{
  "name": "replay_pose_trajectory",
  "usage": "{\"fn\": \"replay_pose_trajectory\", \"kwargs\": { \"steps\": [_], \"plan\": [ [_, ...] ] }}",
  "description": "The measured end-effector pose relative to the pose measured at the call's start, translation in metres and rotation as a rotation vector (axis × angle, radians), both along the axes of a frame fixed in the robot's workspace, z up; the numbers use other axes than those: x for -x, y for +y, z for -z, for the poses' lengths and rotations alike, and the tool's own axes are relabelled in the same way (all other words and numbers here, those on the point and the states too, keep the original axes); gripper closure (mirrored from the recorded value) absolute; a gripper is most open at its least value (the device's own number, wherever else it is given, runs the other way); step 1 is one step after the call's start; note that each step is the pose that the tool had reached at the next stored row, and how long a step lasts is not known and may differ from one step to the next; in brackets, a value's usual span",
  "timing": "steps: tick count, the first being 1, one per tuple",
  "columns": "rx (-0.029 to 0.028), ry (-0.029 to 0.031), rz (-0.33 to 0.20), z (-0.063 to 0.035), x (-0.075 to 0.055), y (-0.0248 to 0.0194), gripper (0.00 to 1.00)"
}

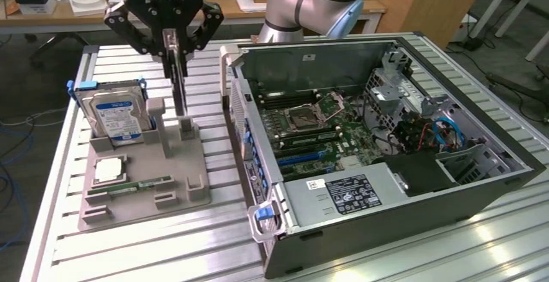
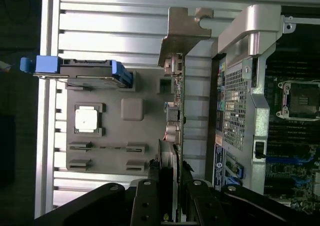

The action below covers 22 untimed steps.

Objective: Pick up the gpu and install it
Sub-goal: 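Pick up the gpu and move the gpu toward the slot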

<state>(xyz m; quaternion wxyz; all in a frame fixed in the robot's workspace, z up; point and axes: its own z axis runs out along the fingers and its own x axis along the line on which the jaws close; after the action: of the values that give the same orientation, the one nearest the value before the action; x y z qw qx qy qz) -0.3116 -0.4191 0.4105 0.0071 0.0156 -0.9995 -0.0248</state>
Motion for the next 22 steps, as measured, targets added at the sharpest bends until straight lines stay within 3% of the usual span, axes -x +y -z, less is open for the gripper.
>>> {"fn": "replay_pose_trajectory", "kwargs": {
  "steps": [8,10,12,18,22],
  "plan": [
    [0.0001,0.0003,0.000,-0.0155,0.000,0.0000,0.74],
    [0.0068,0.0003,0.000,-0.0161,0.000,0.0000,0.74],
    [0.0183,0.0003,0.000,-0.0161,0.000,-0.0001,0.74],
    [0.0188,0.0004,0.000,-0.0161,-0.001,0.0001,0.74],
    [0.0188,0.0003,0.000,-0.0161,-0.012,0.0000,0.74]
  ]
}}
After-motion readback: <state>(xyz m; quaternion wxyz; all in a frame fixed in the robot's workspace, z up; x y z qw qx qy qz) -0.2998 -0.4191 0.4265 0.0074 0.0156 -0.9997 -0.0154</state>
